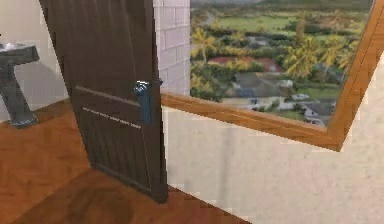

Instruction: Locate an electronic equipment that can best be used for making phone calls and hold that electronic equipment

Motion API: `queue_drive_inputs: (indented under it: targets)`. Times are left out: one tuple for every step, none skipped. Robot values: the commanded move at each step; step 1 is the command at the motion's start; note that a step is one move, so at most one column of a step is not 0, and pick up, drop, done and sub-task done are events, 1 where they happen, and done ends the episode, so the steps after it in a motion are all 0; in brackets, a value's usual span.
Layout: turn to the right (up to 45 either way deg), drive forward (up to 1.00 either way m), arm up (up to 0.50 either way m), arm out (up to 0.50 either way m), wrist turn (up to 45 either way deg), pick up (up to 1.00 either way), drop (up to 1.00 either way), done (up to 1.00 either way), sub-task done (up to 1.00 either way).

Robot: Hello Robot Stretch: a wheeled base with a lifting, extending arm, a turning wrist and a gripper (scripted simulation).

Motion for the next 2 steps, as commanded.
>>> queue_drive_inputs:
  targets:
    - [-6.0, 0.00, 0.00, 0.00, 0.0, 0.00, 0.00, 0.00, 0.00]
    - [0.0, 0.20, 0.00, 0.00, 0.0, 0.00, 0.00, 0.00, 0.00]
